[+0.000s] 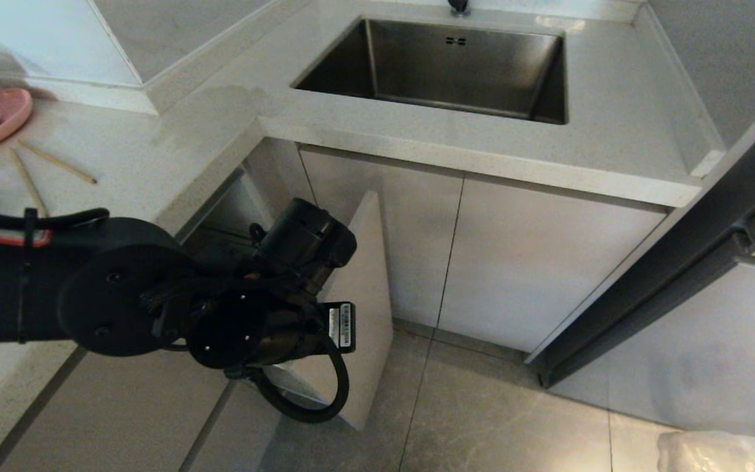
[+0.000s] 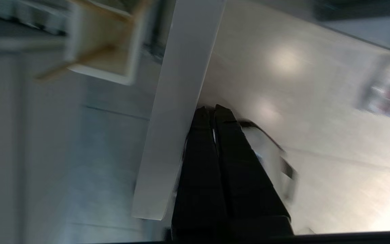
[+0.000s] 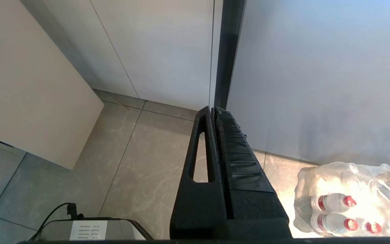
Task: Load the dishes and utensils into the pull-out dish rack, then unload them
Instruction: Close the cupboard
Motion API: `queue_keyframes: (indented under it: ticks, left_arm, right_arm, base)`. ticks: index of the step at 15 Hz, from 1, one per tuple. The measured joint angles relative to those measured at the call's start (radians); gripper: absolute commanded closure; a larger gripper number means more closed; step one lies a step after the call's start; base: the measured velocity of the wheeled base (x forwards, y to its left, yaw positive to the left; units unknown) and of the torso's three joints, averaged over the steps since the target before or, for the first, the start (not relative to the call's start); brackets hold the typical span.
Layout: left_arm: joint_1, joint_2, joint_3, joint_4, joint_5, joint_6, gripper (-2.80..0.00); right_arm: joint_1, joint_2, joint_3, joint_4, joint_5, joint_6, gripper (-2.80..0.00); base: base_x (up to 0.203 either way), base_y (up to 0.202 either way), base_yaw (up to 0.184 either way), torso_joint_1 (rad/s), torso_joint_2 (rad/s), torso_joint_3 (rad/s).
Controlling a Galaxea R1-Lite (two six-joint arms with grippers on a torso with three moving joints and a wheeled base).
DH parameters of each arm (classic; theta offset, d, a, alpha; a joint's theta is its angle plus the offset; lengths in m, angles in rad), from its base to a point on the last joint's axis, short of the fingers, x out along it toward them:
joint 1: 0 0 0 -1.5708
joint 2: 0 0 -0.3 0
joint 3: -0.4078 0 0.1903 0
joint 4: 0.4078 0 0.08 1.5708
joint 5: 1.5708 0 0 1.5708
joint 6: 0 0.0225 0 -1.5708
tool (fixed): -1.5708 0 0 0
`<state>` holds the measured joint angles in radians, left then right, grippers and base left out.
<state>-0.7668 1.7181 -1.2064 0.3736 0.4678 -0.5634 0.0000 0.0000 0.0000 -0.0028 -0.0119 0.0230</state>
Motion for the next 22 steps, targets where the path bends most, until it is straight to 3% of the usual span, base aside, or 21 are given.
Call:
queue_keyframes:
  ticks: [4,12,19,22]
  left_arm:
    - [0.006,0.028,0.006,0.004,0.213,0.020,0.00]
    - [0.128,0.115,0.000,0.000,0.476,0.073,0.00]
    - [0.226,0.165,-0.031,0.002,0.651,0.077,0.00]
    - [0.236,0.176,-0.036,0.001,0.662,0.076,0.00]
  right_arm:
    - [0.000,0.000,0.000,0.000,0.000,0.000,0.00]
    - [0.000,0.000,0.000,0.000,0.000,0.000,0.00]
    - [0.000,0.000,0.000,0.000,0.000,0.000,0.00]
    - [0.000,0.000,0.000,0.000,0.000,0.000,0.00]
  base:
    - [0.000,0.000,0.000,0.000,0.00,0.000]
    - [0.000,0.000,0.000,0.000,0.00,0.000]
    - [0.000,0.000,0.000,0.000,0.00,0.000]
    - [0.000,0.000,0.000,0.000,0.00,0.000]
